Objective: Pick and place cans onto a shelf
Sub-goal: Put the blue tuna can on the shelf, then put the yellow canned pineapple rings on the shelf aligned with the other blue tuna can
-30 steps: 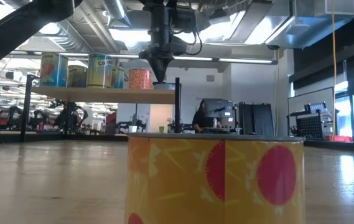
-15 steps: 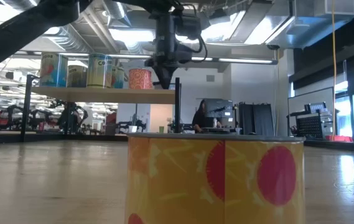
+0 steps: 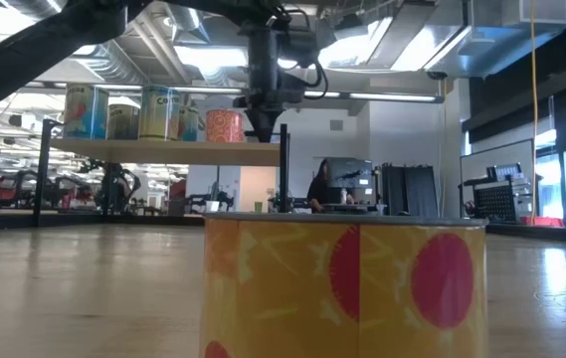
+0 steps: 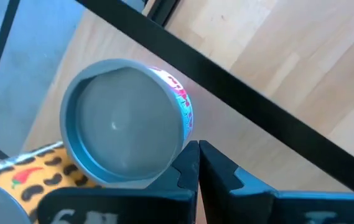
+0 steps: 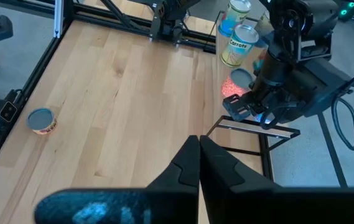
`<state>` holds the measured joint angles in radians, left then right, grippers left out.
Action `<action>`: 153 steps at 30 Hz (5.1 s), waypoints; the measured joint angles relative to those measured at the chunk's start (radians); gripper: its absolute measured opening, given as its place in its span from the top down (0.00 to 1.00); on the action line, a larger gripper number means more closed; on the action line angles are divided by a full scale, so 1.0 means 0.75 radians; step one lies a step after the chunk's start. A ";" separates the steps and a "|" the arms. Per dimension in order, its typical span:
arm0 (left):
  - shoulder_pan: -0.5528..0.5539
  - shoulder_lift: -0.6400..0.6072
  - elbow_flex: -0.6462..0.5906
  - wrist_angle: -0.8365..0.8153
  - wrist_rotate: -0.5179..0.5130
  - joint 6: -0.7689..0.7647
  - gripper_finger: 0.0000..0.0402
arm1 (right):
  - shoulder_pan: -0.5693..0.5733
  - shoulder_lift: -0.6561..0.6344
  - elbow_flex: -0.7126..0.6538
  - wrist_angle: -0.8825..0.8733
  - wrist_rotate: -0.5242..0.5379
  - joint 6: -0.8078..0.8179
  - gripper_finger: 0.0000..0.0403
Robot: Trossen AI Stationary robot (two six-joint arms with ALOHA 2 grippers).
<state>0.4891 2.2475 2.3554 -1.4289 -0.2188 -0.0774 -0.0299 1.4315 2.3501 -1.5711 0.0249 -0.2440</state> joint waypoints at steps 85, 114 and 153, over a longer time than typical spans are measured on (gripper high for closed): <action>-0.879 -0.568 0.001 -0.190 0.373 -0.038 1.00 | 0.227 0.378 -0.018 0.006 -0.351 -0.341 0.99; -1.565 -0.583 -0.464 0.111 -0.007 -0.814 1.00 | 0.421 0.345 -0.918 1.021 -0.514 0.231 0.97; -1.697 -0.583 -0.643 0.223 -0.318 -0.999 1.00 | 0.681 0.579 -1.463 1.825 -0.136 1.194 0.80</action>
<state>-0.7838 1.8103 1.8729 -1.2617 -0.4572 -0.8269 0.4807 1.8657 1.2531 -0.2027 -0.0768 0.6518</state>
